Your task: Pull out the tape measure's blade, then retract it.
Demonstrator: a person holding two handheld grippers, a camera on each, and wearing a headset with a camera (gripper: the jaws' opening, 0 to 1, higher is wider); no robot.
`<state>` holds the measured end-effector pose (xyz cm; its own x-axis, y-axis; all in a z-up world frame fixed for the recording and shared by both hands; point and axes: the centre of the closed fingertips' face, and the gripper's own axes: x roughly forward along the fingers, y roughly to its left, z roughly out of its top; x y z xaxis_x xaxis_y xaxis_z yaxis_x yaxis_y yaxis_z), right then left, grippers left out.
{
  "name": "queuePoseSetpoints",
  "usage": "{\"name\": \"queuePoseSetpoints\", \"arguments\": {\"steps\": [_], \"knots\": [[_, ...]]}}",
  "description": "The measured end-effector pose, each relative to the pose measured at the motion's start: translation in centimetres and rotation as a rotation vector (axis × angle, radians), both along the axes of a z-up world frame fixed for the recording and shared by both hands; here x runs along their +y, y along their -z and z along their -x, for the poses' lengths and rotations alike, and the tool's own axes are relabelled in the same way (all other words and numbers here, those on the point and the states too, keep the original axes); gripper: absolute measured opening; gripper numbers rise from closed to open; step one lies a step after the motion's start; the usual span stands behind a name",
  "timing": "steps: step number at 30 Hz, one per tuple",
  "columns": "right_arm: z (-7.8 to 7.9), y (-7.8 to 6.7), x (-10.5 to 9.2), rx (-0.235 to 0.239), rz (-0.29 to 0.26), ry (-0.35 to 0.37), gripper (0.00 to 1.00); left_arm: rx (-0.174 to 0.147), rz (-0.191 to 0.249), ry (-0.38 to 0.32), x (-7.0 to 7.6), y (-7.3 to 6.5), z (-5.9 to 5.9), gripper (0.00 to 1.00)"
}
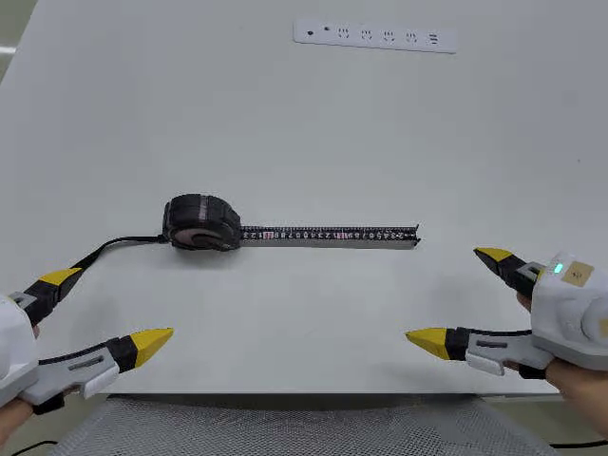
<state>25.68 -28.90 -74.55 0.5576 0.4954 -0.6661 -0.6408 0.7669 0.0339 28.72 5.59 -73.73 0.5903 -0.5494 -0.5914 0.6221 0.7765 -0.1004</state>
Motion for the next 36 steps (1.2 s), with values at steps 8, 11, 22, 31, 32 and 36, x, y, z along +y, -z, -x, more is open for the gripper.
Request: {"name": "queuePoseSetpoints", "arguments": {"steps": [8, 11, 22, 31, 32, 36], "knots": [[0.9, -0.7, 0.2, -0.009, -0.025, 0.015, 0.9, -0.001, 0.026, 0.015, -0.5, -0.4, 0.7, 0.78], [1.2, -0.7, 0.2, -0.012, -0.018, 0.009, 0.91, -0.002, 0.021, 0.022, -0.5, -0.3, 0.8, 0.79], [1.3, -0.6, 0.4, -0.001, -0.044, 0.011, 0.92, -0.01, 0.025, 0.026, -0.6, -0.6, 0.4, 0.78], [1.3, -0.6, 0.8, 0.001, -0.043, 0.0, 0.92, -0.009, 0.039, 0.029, -0.8, -0.7, 0.2, 0.78], [1.3, -0.6, 0.8, 0.002, -0.044, 0.0, 0.92, -0.008, 0.042, 0.03, -0.9, -0.7, 0.3, 0.78], [1.5, -0.5, 0.8, 0.007, -0.038, -0.006, 0.92, 0.008, 0.046, 0.041, -1.2, -0.7, 0.5, 0.78]]}}
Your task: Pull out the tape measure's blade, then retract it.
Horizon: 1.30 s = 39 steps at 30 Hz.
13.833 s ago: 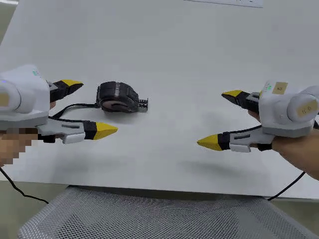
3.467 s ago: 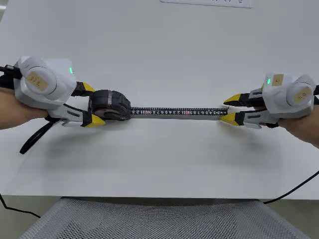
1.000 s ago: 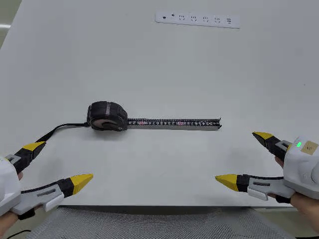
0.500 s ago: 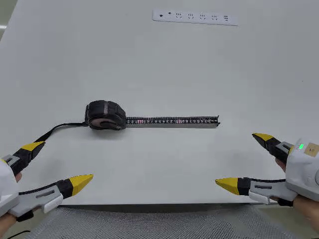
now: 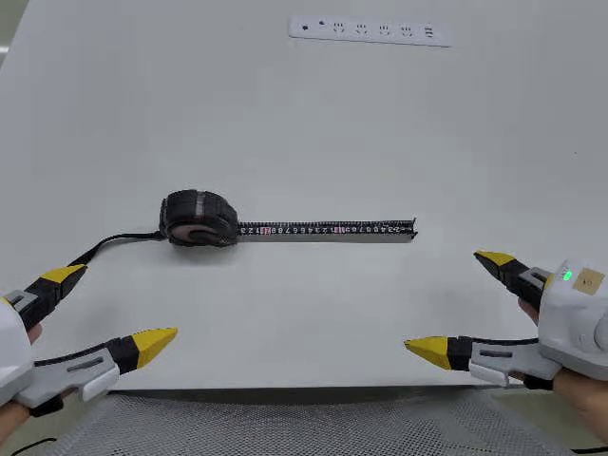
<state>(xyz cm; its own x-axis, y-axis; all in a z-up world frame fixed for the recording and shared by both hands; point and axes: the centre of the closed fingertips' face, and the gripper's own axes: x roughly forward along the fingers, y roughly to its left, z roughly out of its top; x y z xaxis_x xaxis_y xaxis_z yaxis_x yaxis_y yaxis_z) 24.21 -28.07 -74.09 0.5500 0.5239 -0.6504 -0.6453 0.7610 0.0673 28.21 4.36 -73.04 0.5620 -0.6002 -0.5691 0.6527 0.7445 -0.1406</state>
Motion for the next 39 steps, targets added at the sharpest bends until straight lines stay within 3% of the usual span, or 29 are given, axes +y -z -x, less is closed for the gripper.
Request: {"name": "queuePoseSetpoints", "arguments": {"steps": [16, 28, 33, 35, 39], "knots": [[0.0, 0.3, 0.0, 0.005, 0.002, -0.007, 0.92, 0.018, 0.007, 0.033, -3.5, 0.2, -1.0, 0.8], [-0.4, 0.3, -0.1, 0.007, 0.004, -0.01, 0.91, 0.02, 0.008, 0.025, -5.5, 0.4, -3.0, 0.81], [-0.5, 0.3, -0.3, 0.007, -0.004, -0.008, 0.92, 0.012, 0.025, -0.045, -5.5, 0.3, -4.6, 0.81], [-0.5, 0.2, -0.5, 0.006, -0.001, -0.006, 0.92, 0.025, 0.043, -0.049, -5.8, 0.3, -5.0, 0.8], [-0.6, 0.1, -0.8, 0.002, -0.002, 0.006, 0.92, 0.019, 0.035, -0.046, -6.2, 0.5, -5.3, 0.79]]}}
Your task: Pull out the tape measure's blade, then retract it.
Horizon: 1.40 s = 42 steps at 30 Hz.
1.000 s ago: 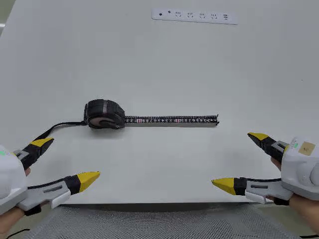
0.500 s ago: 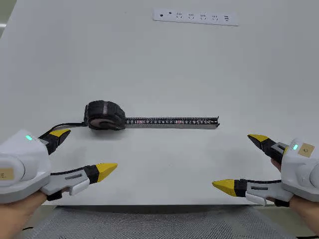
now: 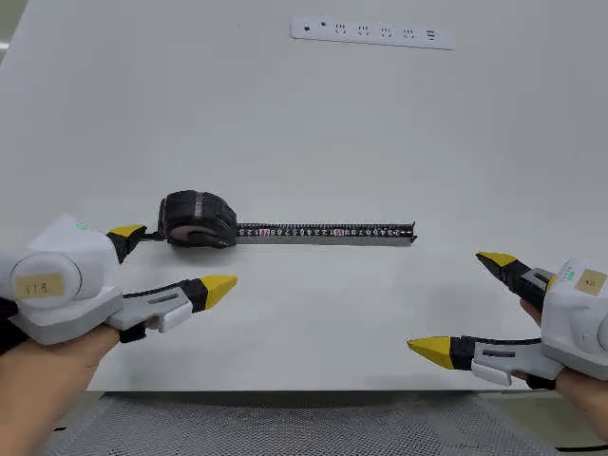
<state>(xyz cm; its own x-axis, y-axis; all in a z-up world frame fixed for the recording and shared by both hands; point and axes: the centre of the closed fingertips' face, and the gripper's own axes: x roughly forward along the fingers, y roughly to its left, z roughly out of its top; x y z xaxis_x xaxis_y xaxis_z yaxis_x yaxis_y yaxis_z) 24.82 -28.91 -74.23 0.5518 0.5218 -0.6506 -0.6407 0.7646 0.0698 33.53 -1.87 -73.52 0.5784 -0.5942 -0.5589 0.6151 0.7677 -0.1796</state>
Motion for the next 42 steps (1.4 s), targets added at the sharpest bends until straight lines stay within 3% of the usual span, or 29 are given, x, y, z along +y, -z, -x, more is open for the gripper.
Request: {"name": "queuePoseSetpoints", "arguments": {"steps": [5, 12, 19, 22, 24, 26, 33, 38, 42], "knots": [[0.1, 0.2, -0.1, 0.005, 0.001, 0.002, 0.91, 0.01, 0.01, 0.015, -0.9, 0.1, -0.4, 0.79], [0.1, 0.3, -0.1, 0.005, 0.0, 0.001, 0.91, 0.001, 0.016, -0.009, -1.1, -0.1, -1.4, 0.8], [-0.3, 0.2, 0.1, 0.001, 0.001, -0.014, 0.85, 0.003, 0.013, -0.085, -1.2, -0.1, -2.4, 0.77], [-0.5, 0.1, 0.2, 0.005, -0.007, -0.028, 0.82, -0.003, -0.009, -0.113, -1.2, 0.1, -2.5, 0.75], [-0.6, 0.2, 0.3, 0.005, -0.009, -0.037, 0.81, -0.003, 0.003, -0.14, -1.4, 0.0, -2.6, 0.76], [-0.6, 0.2, 0.3, 0.007, -0.008, -0.044, 0.8, -0.014, -0.026, -0.142, -1.4, 0.2, -2.6, 0.77], [-1.0, 0.2, 0.7, 0.013, -0.02, -0.062, 0.79, -0.024, -0.044, -0.214, -1.1, 0.5, -3.3, 0.71], [-1.7, 0.0, 0.7, 0.012, -0.015, -0.084, 0.79, -0.027, -0.061, -0.256, -1.3, 0.9, -3.7, 0.72], [-2.4, -0.2, 0.7, 0.001, -0.001, -0.107, 0.75, -0.035, -0.106, -0.29, -1.1, 1.5, -4.1, 0.7]]}}
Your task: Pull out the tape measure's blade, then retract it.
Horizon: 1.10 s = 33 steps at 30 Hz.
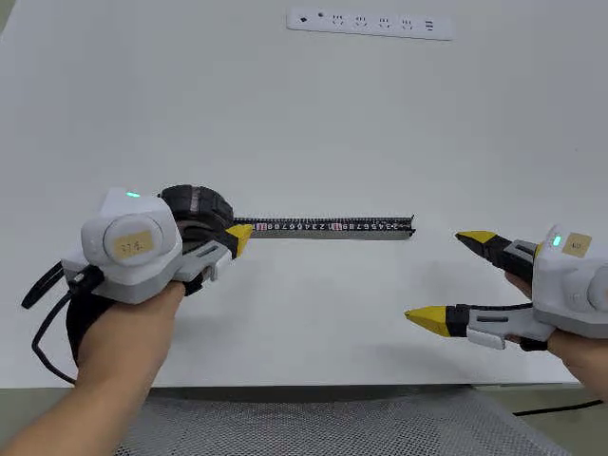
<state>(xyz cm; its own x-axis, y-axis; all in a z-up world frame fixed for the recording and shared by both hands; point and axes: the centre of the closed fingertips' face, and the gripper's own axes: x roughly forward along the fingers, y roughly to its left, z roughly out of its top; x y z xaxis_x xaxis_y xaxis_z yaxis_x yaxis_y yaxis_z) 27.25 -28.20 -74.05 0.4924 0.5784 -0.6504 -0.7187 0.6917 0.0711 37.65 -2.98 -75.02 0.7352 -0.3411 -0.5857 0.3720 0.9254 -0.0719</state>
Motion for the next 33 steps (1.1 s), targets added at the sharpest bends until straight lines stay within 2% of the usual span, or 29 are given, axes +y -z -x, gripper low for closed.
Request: {"name": "queuePoseSetpoints", "arguments": {"steps": [3, 6, 11, 18, 30, 33], "knots": [[-0.5, 0.0, -0.1, -0.006, 0.015, -0.021, 0.71, 0.001, 0.016, -0.039, 0.2, 0.1, -0.4, 0.68], [-1.2, 0.0, -0.2, -0.012, 0.02, -0.038, 0.68, 0.004, 0.011, -0.064, 0.4, 0.3, -0.6, 0.66], [-2.0, 0.3, -0.3, -0.011, 0.047, -0.079, 0.62, 0.025, 0.041, -0.11, 0.8, 0.4, -0.9, 0.63], [-3.2, 1.0, -1.0, -0.003, 0.062, -0.111, 0.52, 0.032, 0.045, -0.13, 0.9, 0.6, -1.0, 0.62], [-4.3, 2.3, -0.8, 0.017, 0.085, -0.183, 0.43, 0.038, 0.045, -0.14, 1.0, 0.8, -1.2, 0.61], [-4.8, 2.6, -0.7, 0.006, 0.103, -0.21, 0.39, 0.036, 0.042, -0.138, 1.0, 0.8, -1.2, 0.61]]}}
